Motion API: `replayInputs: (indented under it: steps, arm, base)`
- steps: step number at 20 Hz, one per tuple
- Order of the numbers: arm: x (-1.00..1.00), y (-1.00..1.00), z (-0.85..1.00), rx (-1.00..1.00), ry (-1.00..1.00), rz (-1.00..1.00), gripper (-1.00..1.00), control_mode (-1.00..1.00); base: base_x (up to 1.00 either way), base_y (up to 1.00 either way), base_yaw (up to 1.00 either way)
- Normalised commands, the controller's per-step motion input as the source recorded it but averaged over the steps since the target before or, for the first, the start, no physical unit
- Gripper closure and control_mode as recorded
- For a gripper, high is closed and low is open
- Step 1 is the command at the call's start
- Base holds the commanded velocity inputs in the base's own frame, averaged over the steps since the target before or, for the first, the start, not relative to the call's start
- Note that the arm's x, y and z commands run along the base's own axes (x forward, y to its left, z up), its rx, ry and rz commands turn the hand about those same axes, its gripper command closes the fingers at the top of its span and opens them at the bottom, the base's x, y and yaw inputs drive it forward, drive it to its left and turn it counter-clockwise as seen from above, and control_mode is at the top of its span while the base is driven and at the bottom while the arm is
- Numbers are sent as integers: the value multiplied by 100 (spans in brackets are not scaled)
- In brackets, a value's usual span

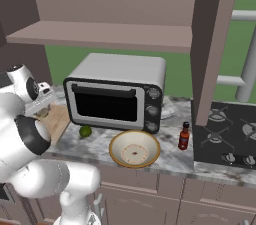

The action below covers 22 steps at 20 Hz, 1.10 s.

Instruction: Open the cabinet. Place the bowl and condiment on the counter. Then place the lime and garlic on the cutting board.

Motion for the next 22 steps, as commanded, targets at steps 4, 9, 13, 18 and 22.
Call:
replayInputs:
  steps: [4,9,13,18,22]
  arm:
    - [75,36,-33,0,0,0,100,-100]
    - [53,30,-45,0,0,0,100,-100]
    - [41,15,-52,0,0,0,100,-100]
    - [21,5,-42,0,0,0,100,-100]
    - [1,5,-14,0,0,0,-100,-100]
  base:
    - [0,0,0]
    - [0,0,0]
    - [0,0,0]
    - [0,0,0]
    - [0,0,0]
